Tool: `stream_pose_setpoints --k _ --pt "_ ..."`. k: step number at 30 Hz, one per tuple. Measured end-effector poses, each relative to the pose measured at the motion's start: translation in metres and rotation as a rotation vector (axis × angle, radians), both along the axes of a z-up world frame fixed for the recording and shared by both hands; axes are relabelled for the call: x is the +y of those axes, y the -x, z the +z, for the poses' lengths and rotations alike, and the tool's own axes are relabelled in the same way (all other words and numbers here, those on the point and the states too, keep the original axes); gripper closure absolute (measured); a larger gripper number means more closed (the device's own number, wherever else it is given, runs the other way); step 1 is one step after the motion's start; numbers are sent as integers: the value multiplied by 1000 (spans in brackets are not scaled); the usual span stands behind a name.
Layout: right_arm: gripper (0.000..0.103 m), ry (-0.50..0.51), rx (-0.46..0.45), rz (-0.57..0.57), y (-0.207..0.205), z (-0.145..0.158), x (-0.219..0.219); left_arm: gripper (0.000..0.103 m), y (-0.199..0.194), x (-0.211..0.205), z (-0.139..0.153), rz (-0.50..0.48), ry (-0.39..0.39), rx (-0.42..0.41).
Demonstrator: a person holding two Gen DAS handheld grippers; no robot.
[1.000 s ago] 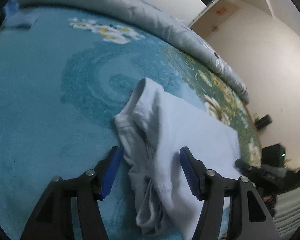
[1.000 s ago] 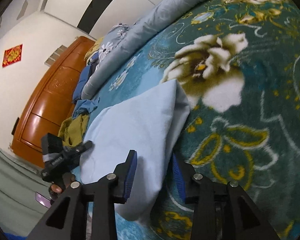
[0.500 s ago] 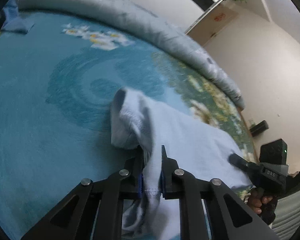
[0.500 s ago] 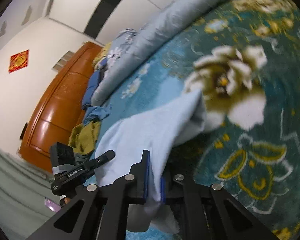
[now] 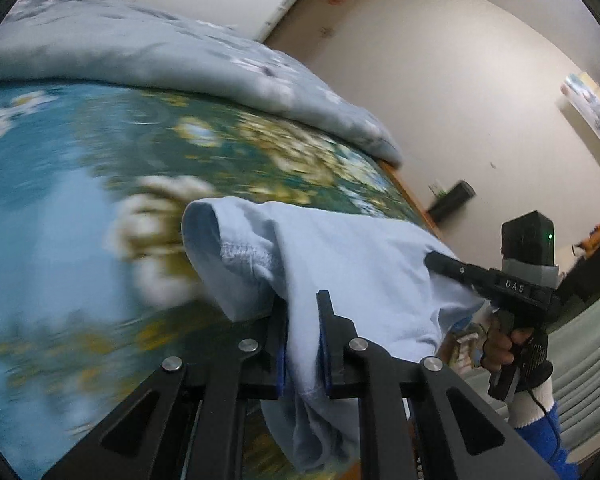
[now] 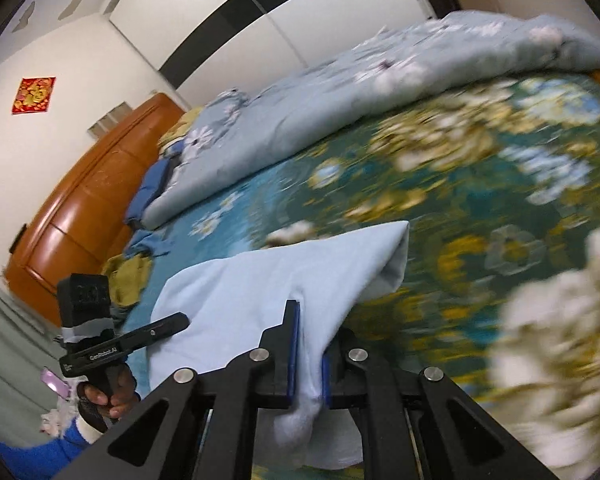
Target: Fold clothes
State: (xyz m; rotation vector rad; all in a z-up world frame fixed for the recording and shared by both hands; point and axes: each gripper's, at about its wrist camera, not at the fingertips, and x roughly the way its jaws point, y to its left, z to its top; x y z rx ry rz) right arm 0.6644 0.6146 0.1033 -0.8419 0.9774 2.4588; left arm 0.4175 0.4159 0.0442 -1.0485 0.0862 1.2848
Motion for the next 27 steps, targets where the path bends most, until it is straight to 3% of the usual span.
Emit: stream_pose_setpoints --k 9,13,17,19,23,27 --pt "93 -49 -78 -54 -74 6 95 89 -85 104 -10 -83 9 25" --pt "93 -65 -103 -73 -93 2 131 89 -116 128 -17 -96 -15 67" --pt "93 -86 -74 -85 -110 1 160 89 -142 141 -27 -107 -33 134" --pt "93 -78 -66 -91 -116 -9 168 89 -149 148 -39 -117 -9 151" --pt "93 -2 -140 -131 -125 -56 182 88 -152 155 -68 -126 54 127" --pt "91 45 -114 -164 -138 -81 186 87 -151 153 -74 -137 64 123"
